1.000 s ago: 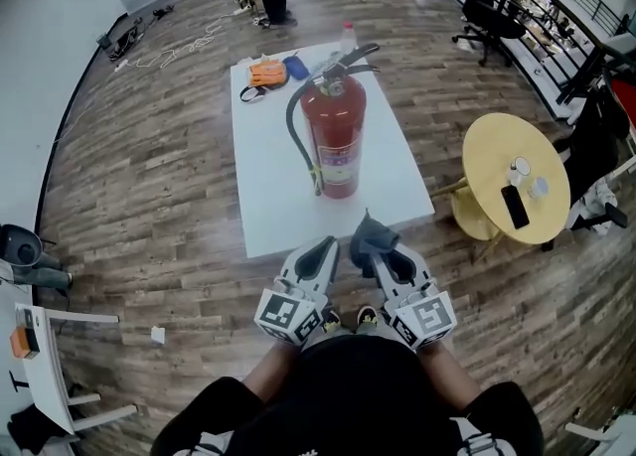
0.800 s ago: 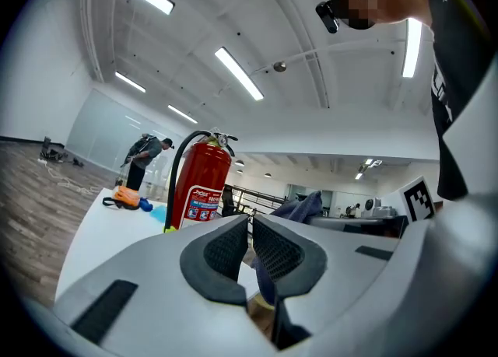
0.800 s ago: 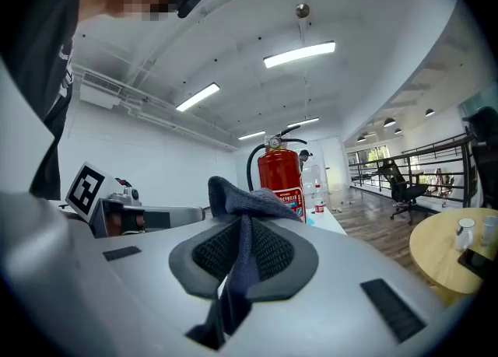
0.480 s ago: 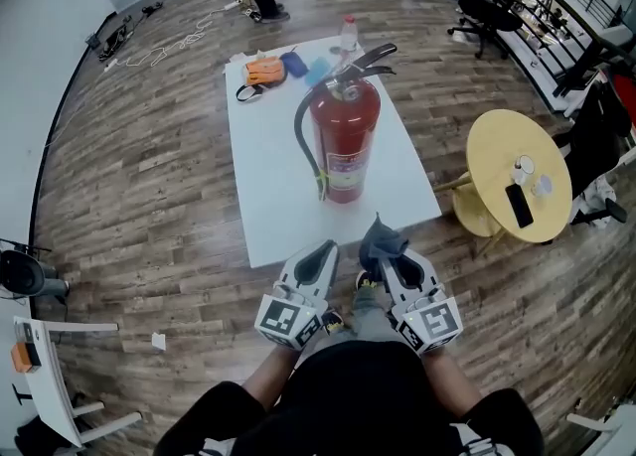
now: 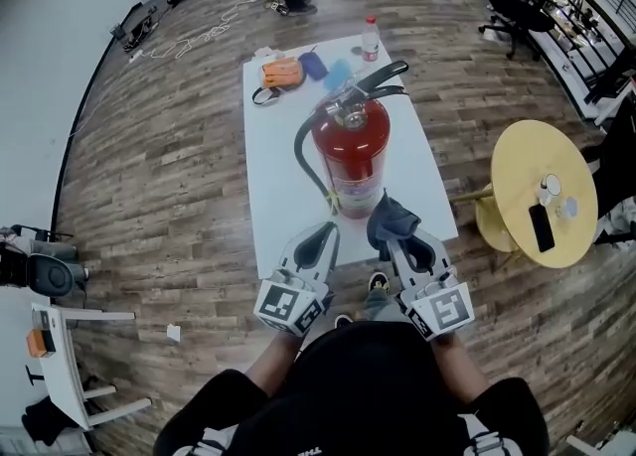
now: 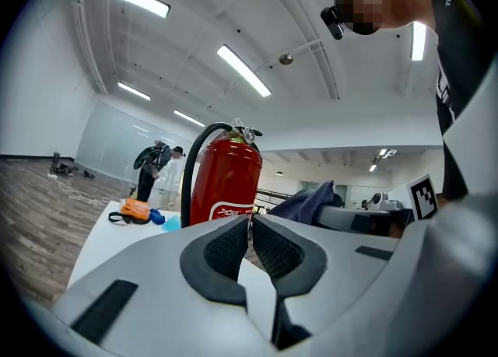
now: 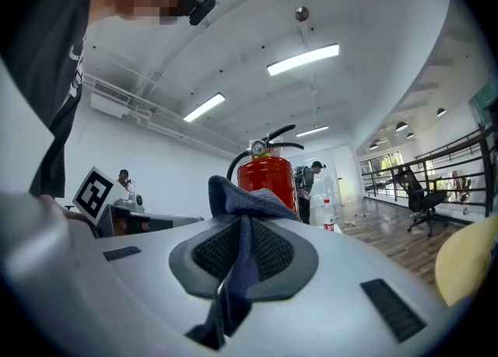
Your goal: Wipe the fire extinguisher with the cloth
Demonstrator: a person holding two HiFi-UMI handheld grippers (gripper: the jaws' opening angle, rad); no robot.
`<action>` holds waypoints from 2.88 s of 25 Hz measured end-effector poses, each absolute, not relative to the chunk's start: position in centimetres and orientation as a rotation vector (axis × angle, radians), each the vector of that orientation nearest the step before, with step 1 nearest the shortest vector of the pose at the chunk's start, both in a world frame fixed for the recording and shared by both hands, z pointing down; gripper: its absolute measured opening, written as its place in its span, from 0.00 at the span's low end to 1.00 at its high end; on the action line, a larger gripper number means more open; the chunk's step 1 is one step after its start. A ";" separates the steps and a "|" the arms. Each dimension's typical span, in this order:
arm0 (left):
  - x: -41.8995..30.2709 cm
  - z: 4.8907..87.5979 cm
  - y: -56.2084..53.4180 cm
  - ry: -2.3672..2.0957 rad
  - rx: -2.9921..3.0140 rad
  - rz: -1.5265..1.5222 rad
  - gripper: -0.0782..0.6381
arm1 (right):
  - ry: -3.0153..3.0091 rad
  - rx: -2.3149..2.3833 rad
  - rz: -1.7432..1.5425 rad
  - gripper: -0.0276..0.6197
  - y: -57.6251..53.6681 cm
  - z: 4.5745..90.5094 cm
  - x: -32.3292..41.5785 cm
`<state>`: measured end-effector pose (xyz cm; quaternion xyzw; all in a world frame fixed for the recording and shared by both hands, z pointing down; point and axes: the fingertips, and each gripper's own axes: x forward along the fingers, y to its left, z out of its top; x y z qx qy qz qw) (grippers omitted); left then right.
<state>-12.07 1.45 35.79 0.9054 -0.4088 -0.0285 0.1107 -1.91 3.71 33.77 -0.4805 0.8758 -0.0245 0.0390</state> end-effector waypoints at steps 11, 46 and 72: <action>-9.8 36.1 -4.3 -1.330 2.620 -0.030 0.16 | 2.701 -1.279 -0.025 0.10 -3.9 31.5 1.0; -12.5 37.7 -9.4 -1.407 2.604 0.036 0.16 | 2.939 -1.281 0.078 0.10 -14.3 26.6 0.6; -14.2 37.7 -8.0 -1.464 2.594 0.026 0.16 | 3.065 -1.068 0.414 0.10 -8.2 22.1 -5.6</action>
